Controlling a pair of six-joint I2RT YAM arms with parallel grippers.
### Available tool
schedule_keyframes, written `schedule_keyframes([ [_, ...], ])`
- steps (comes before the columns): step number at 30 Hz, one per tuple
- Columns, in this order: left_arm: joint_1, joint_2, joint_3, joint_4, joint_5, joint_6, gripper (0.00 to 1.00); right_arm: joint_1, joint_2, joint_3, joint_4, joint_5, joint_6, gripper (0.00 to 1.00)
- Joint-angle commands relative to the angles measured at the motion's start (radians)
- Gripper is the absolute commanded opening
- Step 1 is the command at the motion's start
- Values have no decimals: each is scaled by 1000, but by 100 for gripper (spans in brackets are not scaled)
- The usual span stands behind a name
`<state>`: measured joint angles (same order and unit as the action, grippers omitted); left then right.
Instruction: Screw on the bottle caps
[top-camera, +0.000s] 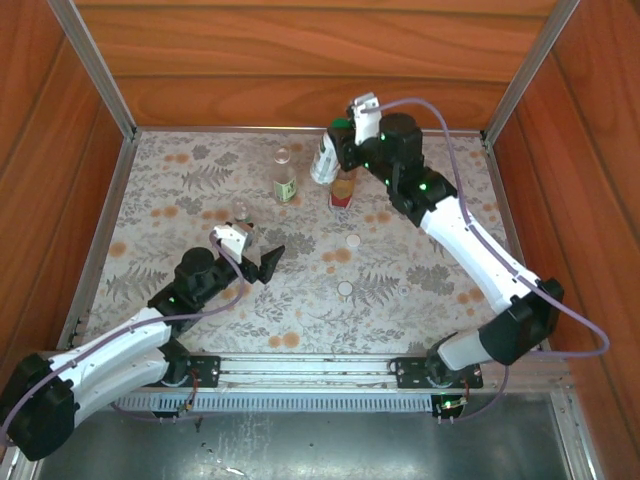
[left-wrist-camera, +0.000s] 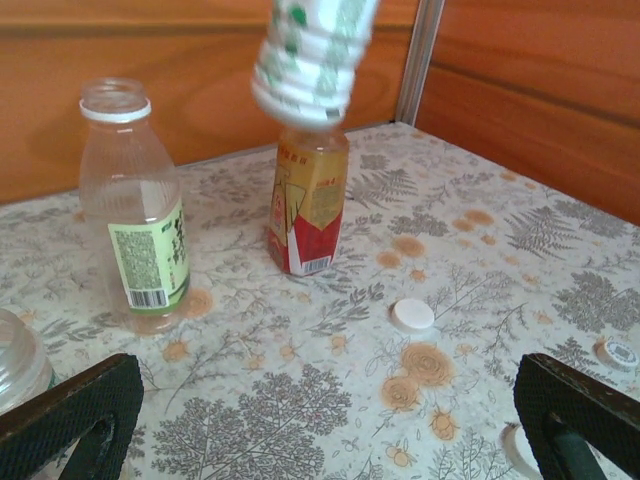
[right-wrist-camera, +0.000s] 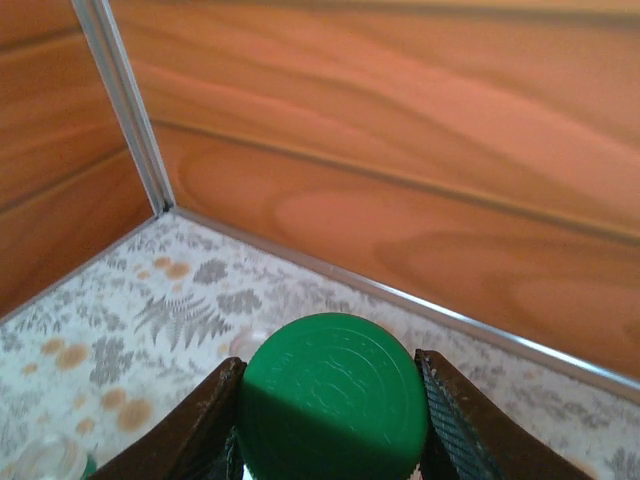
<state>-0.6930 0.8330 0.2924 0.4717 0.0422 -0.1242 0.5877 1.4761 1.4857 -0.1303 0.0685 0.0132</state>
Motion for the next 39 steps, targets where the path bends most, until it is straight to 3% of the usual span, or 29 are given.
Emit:
schedule_keyframes([
  [1,0,18,33,-15,13,3,100,-45,72,120,-11,-63,14,18],
  [11,-2,156,99,-15,38,15,100,-189,404,445,-52,-17,-58,18],
  [18,-13,238,138,-13,65,44,100,-286,545,541,-143,-62,14,19],
  [26,-13,267,149,-15,50,19,100,-345,593,458,-152,-56,28,19],
  [32,-12,269,145,-15,-49,-42,100,-348,606,377,-96,-84,19,20],
  [39,-10,179,112,-15,17,-41,100,-349,588,247,-5,-96,-62,22],
])
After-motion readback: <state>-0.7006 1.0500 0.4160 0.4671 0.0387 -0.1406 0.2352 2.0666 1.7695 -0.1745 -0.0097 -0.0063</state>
